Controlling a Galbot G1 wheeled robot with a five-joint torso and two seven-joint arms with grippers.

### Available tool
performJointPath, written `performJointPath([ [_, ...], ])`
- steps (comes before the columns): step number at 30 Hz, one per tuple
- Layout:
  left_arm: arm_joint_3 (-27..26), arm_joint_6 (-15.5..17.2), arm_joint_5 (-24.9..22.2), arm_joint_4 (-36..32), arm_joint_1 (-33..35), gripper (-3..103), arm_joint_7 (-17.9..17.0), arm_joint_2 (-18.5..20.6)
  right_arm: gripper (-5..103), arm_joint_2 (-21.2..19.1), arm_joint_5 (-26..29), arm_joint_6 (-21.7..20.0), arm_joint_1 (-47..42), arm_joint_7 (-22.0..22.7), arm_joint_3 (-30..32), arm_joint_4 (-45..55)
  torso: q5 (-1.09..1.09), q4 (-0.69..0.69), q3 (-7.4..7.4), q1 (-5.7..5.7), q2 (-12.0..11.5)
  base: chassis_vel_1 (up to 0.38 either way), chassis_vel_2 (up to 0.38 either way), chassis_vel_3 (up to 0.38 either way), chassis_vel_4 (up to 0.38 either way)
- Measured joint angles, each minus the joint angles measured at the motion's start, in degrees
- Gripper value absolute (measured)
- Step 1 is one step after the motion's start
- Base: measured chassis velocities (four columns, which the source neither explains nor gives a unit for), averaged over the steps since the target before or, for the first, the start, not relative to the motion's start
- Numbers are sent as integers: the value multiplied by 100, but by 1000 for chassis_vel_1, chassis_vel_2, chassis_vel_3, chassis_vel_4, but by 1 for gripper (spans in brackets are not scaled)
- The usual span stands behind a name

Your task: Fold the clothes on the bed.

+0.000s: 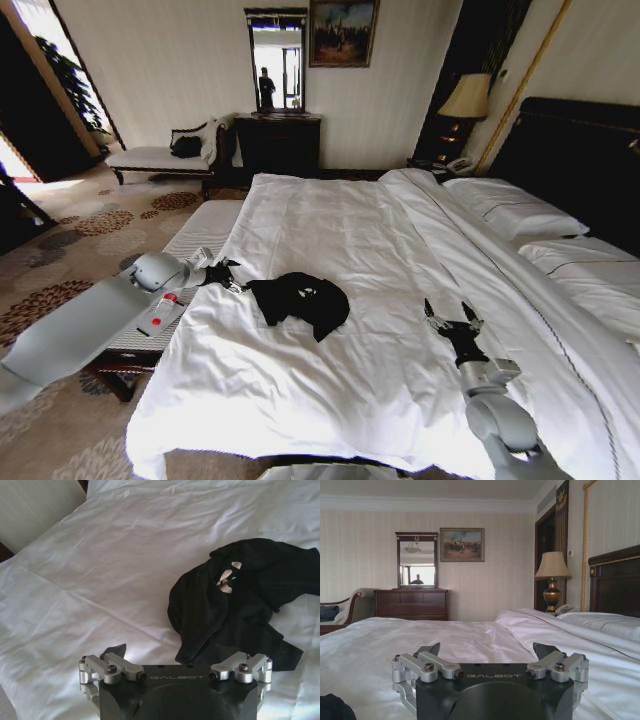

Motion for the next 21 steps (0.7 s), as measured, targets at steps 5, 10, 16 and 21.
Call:
performJointPath([
  [5,117,-235,14,237,-54,100,87,-185,100,-52,7,0,45,2,-6,-39,0,-2,0,0,0,0,0,0,0],
  [10,262,-268,209,345,-147,100,351,-261,100,-110,19,-2,52,8,-4,-71,-1,-1,1,0,0,0,0,0,0],
  [16,354,-386,526,459,-332,100,725,-269,100,-104,23,-2,52,14,5,-97,0,0,0,0,0,0,0,0,0],
  [21,460,-531,652,669,-483,100,835,-410,100,-113,25,-6,45,17,16,-112,0,-2,0,0,0,0,0,0,0],
])
